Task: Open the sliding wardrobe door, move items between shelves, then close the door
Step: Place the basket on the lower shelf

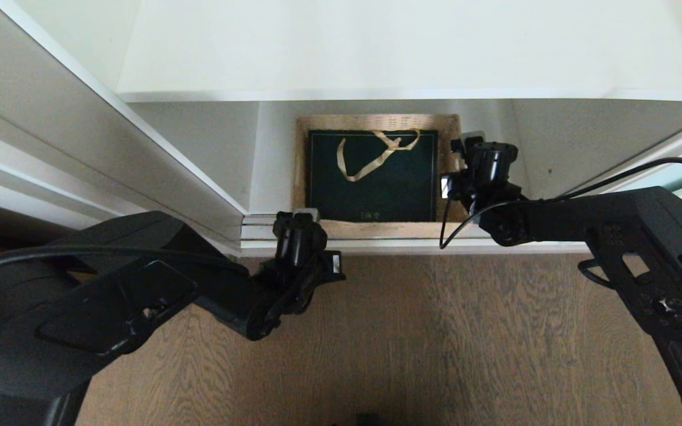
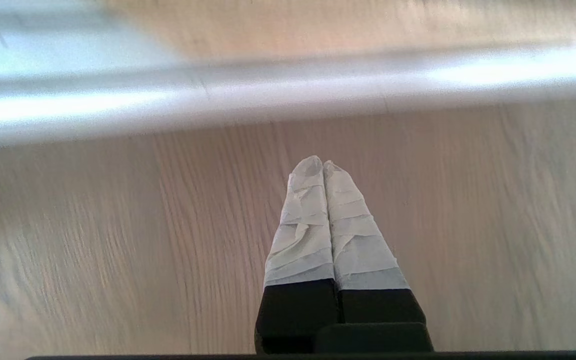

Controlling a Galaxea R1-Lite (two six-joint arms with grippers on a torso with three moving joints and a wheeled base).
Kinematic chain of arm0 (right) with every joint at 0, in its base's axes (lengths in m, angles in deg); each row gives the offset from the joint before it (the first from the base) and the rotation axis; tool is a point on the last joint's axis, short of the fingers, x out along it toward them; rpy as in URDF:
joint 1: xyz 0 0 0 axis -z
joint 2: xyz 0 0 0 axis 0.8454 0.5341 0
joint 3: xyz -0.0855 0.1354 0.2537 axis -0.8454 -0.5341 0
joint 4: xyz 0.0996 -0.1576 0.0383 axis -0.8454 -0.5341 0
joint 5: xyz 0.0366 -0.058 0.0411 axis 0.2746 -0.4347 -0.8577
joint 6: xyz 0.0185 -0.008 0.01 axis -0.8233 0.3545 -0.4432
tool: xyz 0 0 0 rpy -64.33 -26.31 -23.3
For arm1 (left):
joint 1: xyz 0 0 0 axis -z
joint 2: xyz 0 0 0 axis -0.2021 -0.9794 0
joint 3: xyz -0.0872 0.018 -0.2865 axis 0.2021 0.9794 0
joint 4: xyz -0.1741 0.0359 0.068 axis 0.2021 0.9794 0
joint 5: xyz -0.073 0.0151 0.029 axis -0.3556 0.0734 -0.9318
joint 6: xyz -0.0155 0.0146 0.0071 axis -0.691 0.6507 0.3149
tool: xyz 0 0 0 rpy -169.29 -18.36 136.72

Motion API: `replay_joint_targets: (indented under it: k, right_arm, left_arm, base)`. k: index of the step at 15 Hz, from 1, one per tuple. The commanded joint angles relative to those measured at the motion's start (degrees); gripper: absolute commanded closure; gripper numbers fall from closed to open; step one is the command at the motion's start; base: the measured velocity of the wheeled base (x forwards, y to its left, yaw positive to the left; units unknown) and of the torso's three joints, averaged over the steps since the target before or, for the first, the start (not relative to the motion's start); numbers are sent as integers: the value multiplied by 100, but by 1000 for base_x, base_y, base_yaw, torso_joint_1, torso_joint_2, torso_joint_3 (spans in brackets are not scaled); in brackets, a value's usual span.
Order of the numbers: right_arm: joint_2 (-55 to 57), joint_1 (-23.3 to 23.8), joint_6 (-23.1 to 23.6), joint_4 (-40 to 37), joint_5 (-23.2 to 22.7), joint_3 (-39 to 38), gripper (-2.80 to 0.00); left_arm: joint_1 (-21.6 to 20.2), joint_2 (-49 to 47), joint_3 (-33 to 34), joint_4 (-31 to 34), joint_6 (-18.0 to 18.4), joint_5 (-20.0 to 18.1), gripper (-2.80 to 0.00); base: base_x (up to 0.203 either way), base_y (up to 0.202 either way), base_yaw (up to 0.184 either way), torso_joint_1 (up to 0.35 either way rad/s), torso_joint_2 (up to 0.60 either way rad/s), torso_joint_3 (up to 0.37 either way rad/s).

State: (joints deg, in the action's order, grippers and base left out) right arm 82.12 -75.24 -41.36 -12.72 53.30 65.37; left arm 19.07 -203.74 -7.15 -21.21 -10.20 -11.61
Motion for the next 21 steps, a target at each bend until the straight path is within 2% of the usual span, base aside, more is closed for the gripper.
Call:
replay_joint_targets:
  k: [1, 5, 8, 10, 15, 16, 21]
  right_arm:
    - [15, -15, 7, 17, 9, 1, 0]
    - [6, -32, 7, 17, 9, 1, 0]
    - [-3, -24, 7, 9, 7, 1, 0]
    - [6, -24, 7, 17, 0, 1, 0]
    - [24, -24, -11, 17, 9, 1, 0]
    - [32, -32, -5, 17, 9, 1, -280]
    - [44, 43, -2, 177, 12, 0, -280]
  left_arm:
    - [-78, -383, -499, -32, 29, 119, 0]
    - [-93, -689, -945, -252, 76, 226, 0]
    - [-92, -1010, -1288, -771, 453, 662, 0]
    - [-84, -1058, -1294, -903, 668, 690, 0]
    - [-91, -1132, -1534, -881, 685, 690, 0]
    - [-92, -1163, -1567, -877, 694, 690, 0]
    - [-93, -1216, -1602, -868, 695, 690, 0]
  base:
    - [0, 0, 0, 0, 0, 0]
    - [0, 0, 0, 0, 0, 0]
    - [0, 0, 0, 0, 0, 0]
    - [0, 0, 0, 0, 0, 0]
    - [0, 0, 0, 0, 0, 0]
    - [0, 0, 0, 0, 0, 0]
    - [0, 0, 0, 0, 0, 0]
